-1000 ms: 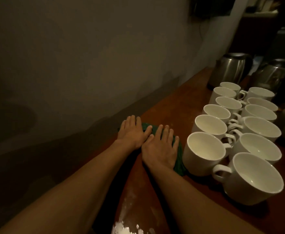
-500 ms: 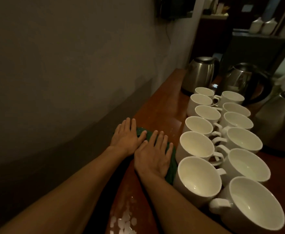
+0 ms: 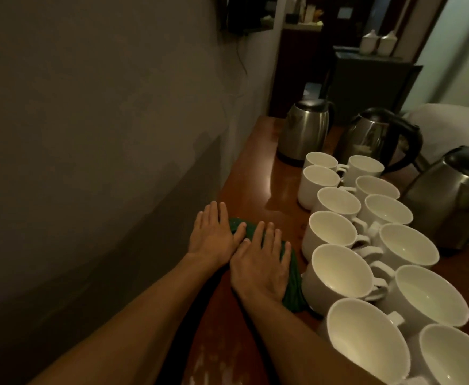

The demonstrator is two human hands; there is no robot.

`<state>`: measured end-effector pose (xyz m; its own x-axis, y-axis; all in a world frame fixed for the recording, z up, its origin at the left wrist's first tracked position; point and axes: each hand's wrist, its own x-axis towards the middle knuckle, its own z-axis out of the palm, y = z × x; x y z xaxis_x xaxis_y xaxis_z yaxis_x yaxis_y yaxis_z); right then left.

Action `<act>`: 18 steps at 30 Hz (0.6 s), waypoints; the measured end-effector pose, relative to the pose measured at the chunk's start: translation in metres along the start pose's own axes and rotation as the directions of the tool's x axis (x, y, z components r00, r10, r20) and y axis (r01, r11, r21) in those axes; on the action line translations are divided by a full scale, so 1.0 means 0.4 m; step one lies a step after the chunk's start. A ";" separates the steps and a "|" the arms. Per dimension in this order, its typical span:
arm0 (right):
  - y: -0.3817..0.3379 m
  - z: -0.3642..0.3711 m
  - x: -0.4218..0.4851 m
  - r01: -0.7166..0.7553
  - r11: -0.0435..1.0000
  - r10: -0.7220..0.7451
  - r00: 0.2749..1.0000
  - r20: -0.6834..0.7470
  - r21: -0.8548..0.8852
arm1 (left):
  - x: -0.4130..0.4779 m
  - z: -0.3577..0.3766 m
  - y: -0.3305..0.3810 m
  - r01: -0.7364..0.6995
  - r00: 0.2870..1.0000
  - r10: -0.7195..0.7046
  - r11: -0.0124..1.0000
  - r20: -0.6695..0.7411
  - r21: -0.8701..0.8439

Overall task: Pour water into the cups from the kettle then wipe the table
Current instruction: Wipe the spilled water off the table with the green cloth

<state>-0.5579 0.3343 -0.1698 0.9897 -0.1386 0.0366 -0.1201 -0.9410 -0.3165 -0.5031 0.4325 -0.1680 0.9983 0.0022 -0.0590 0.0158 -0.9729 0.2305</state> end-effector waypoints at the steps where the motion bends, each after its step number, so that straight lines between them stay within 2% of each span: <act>1: -0.003 0.000 0.013 -0.008 1.000 0.008 1.000 -0.004 -0.007 | 0.014 0.000 0.000 -0.009 1.000 0.009 1.000 -0.006 -0.002; 18: -0.038 0.010 0.289 -0.074 0.997 0.074 0.997 -0.015 -0.022 | 0.316 -0.006 0.016 -0.109 0.994 0.108 0.992 -0.010 -0.063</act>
<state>-0.4413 0.3337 -0.1646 0.9768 -0.2122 0.0274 -0.1947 -0.9347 -0.2974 -0.3767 0.4271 -0.1717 0.9946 -0.1009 -0.0235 -0.0894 -0.9510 0.2959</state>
